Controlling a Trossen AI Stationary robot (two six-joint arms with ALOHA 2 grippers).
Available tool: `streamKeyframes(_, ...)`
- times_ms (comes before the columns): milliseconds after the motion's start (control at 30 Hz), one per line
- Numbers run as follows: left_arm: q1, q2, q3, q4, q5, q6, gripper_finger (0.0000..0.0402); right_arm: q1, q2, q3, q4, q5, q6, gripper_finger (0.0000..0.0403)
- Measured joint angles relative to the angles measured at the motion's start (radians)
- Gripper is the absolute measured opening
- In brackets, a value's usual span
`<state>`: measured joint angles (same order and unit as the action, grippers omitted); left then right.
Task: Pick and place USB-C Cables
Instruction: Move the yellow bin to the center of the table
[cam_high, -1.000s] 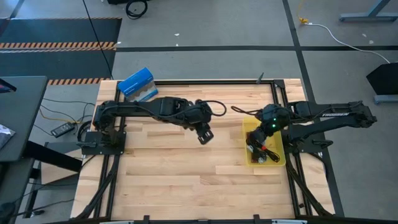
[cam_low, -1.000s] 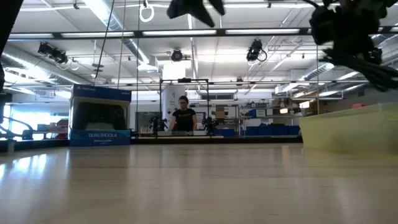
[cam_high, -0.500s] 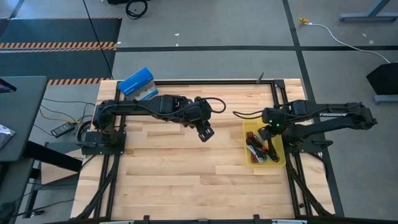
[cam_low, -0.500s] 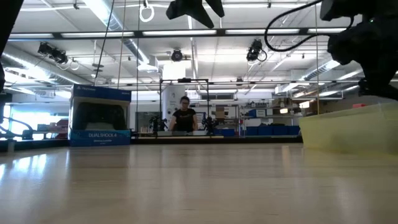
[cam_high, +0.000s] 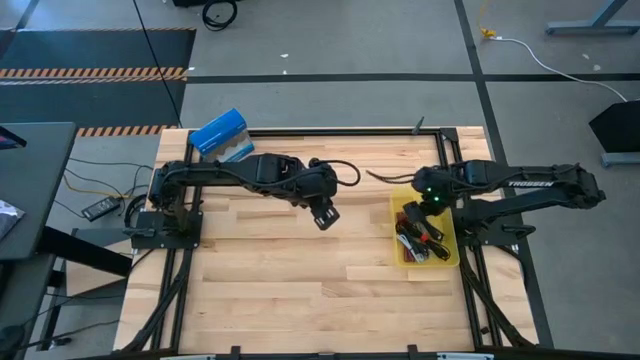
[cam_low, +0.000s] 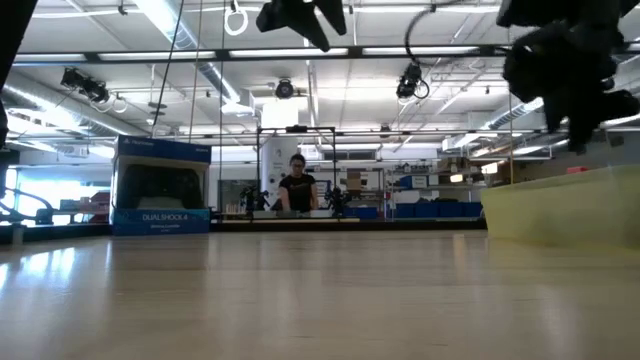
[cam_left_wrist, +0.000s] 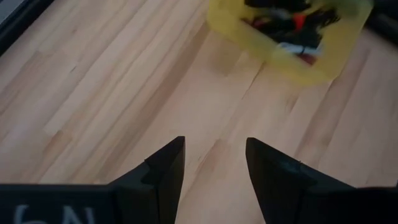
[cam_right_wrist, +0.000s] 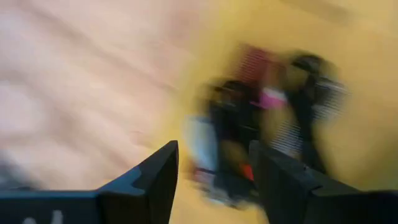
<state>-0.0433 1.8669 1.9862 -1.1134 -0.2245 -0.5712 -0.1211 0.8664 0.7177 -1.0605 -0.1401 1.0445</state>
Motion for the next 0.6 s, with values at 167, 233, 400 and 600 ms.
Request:
streamKeyframes(167,0.001,-0.013,0.000,-0.062,-0.001,0.012,0.0176,0.003,0.029,0.000,0.204,0.029,0.176,0.0197)
streamKeyframes(233,0.001,-0.018,0.000,-0.070,-0.006,0.012,0.0176,0.003,0.073,0.000,0.221,0.050,0.202,0.0188)
streamKeyframes(400,0.001,-0.053,0.000,-0.101,-0.039,0.014,0.0176,0.011,0.197,0.000,0.263,0.016,0.196,0.0171)
streamKeyframes(600,0.001,-0.110,0.000,-0.158,-0.100,0.006,0.0176,0.046,0.316,0.000,0.326,-0.011,0.217,0.0166)
